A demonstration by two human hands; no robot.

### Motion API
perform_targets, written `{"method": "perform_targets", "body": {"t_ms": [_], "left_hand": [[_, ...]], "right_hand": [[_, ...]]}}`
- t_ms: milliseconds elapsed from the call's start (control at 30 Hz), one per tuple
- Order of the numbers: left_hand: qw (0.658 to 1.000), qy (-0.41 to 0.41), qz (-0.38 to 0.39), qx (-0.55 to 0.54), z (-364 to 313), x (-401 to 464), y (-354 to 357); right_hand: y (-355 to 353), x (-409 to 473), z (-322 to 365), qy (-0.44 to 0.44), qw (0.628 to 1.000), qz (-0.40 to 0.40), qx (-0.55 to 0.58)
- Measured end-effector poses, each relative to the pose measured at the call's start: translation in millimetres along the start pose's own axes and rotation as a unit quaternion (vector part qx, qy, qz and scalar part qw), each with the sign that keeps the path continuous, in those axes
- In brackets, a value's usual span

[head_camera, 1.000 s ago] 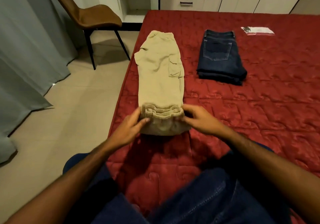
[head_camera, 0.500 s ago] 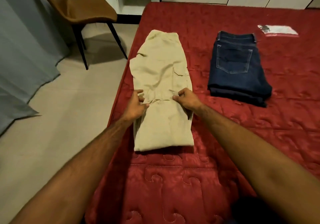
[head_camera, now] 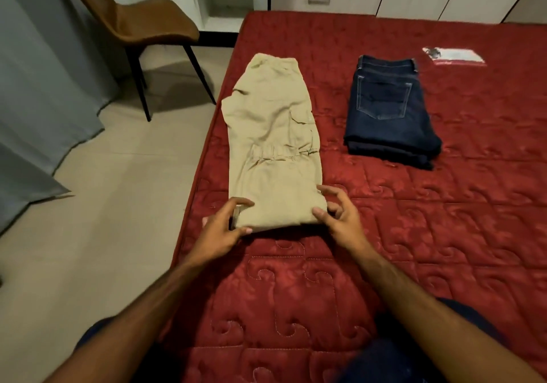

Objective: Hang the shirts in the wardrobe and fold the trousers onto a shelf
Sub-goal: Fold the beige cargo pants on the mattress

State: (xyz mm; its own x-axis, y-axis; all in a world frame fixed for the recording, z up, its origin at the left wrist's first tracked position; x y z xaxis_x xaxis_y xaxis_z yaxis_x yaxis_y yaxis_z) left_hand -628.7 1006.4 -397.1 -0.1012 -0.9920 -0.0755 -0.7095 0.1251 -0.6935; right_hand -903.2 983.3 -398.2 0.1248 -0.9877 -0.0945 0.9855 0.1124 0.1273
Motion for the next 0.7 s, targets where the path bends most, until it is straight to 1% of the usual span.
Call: {"method": "perform_targets", "body": {"t_ms": [33,100,167,233,300,333,400,433,500,567,600,633,667,700], "left_hand": [[1.0,0.011,-0.017,-0.002,-5.0,-1.2,-4.4],[0.998,0.043,-0.032,-0.015,-15.4,-1.1,-17.0],[0.996,0.082,-0.025,0.002,-27.6,-2.1,-28.4],[0.994,0.109,0.002,0.027,-40.5,-8.6,-34.9],[0.989,0.12,0.068,0.045,-41.3,-20.1,-30.9],[0.986,0.11,0.117,0.042,-37.6,-31.2,-25.9],[0.972,0.056,0.228,0.031,-23.9,-59.7,-9.9],[0.961,0.038,0.27,0.037,-18.7,-77.4,-1.2],[0.94,0.023,0.334,0.07,-11.0,-115.7,18.8],[0.926,0.011,0.367,0.09,-6.5,-143.9,32.3],[0.924,0.005,0.373,0.091,-6.0,-152.9,35.1],[0.924,0.002,0.371,0.092,-5.3,-157.5,33.9],[0.925,-0.001,0.369,0.092,-7.9,-155.8,28.6],[0.923,0.001,0.369,0.106,-8.5,-160.0,25.6]], "right_hand": [[-2.1,-1.4,7.4,-0.015,1.0,-0.017,0.007],[-2.7,-2.3,23.4,-0.052,0.997,-0.014,-0.06],[-2.6,-0.9,33.7,-0.064,0.988,0.002,-0.139],[-0.6,-3.5,38.2,-0.052,0.978,0.039,-0.2],[1.8,-13.5,38.3,-0.026,0.967,0.08,-0.24],[2.6,-24.7,36.6,-0.001,0.963,0.099,-0.249],[4.9,-56.4,25.2,0.069,0.956,0.141,-0.249],[5.6,-75.2,17.0,0.098,0.948,0.16,-0.256],[4.0,-115.6,-2.7,0.152,0.926,0.193,-0.286],[3.0,-147.3,-14.4,0.195,0.907,0.205,-0.312],[4.5,-157.9,-15.3,0.194,0.893,0.207,-0.349],[7.3,-166.4,-11.1,0.171,0.867,0.202,-0.422],[12.8,-168.2,1.0,0.111,0.819,0.186,-0.532],[25.3,-178.2,12.2,0.024,0.755,0.173,-0.632]]}}
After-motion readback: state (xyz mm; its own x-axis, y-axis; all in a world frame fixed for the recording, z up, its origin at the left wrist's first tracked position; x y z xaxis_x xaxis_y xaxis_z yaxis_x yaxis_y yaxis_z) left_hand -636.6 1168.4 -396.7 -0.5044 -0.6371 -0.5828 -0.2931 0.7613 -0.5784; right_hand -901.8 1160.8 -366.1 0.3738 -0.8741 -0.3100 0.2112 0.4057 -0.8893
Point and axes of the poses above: each hand's wrist, its own x-axis towards the middle knuckle, its own y-axis out of the palm, z = x × y, the point moved 7 cm from there along x, towards the middle knuckle, and after that the axes turned 9 degrees about x, right-handed, at the moved point
